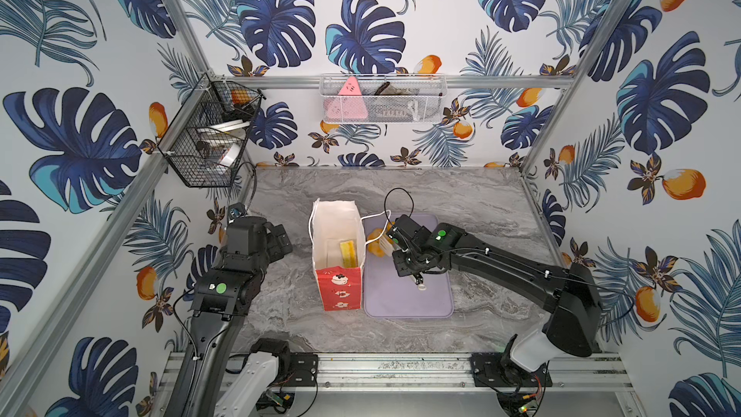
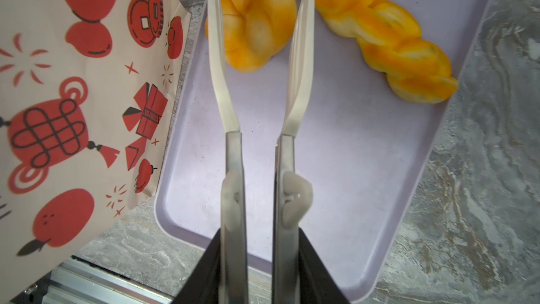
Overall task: Pack bread into a paper bag
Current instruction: Pick up the fake bread from the plate.
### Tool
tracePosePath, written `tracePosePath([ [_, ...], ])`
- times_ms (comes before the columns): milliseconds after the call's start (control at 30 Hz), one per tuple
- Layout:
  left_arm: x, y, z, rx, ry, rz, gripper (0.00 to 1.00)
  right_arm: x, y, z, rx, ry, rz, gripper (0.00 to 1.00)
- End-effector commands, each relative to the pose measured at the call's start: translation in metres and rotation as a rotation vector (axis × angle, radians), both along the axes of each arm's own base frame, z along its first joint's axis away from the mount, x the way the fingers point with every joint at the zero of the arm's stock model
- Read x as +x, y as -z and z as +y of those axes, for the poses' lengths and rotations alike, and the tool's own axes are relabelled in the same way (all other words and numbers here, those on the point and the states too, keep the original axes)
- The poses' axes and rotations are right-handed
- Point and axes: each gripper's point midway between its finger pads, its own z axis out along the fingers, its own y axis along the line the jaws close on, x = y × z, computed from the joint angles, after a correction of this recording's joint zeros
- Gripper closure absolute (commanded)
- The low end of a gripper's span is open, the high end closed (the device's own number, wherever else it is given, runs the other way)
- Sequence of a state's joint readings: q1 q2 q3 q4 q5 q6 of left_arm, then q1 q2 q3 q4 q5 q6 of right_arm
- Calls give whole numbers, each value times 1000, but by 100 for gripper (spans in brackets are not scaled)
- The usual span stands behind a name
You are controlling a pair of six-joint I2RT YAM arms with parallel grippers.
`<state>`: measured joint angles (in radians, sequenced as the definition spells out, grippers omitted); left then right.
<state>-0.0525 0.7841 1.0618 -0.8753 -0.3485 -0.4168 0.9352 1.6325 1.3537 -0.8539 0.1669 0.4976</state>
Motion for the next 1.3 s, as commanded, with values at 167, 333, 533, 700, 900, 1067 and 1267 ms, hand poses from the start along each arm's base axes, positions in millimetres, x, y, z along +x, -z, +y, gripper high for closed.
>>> tracePosePath([
  [167, 1, -8, 3, 20, -4, -23, 1, 19, 3, 9, 37, -9, -21, 59],
  [333, 1, -10, 3, 24, -5, -24, 1, 27, 1, -8, 35, 26, -30, 58],
  [533, 1, -10, 3, 22, -6, -24, 1, 28, 19, -10, 28, 33, 16, 58],
  [700, 2, -8, 3, 23, -7, -20, 1, 27, 30, -3, 45, 21, 42, 58],
  [900, 2, -8, 4, 25, -8, -19, 1, 28, 41, 3, 46, 13, 64, 59],
  [1067, 2, -8, 5, 30, -12, -18, 1, 25, 51, 2, 33, 15, 91, 71],
  [1267, 1, -8, 5, 32, -12, -18, 1, 22, 53, -2, 19, 20, 105, 100],
])
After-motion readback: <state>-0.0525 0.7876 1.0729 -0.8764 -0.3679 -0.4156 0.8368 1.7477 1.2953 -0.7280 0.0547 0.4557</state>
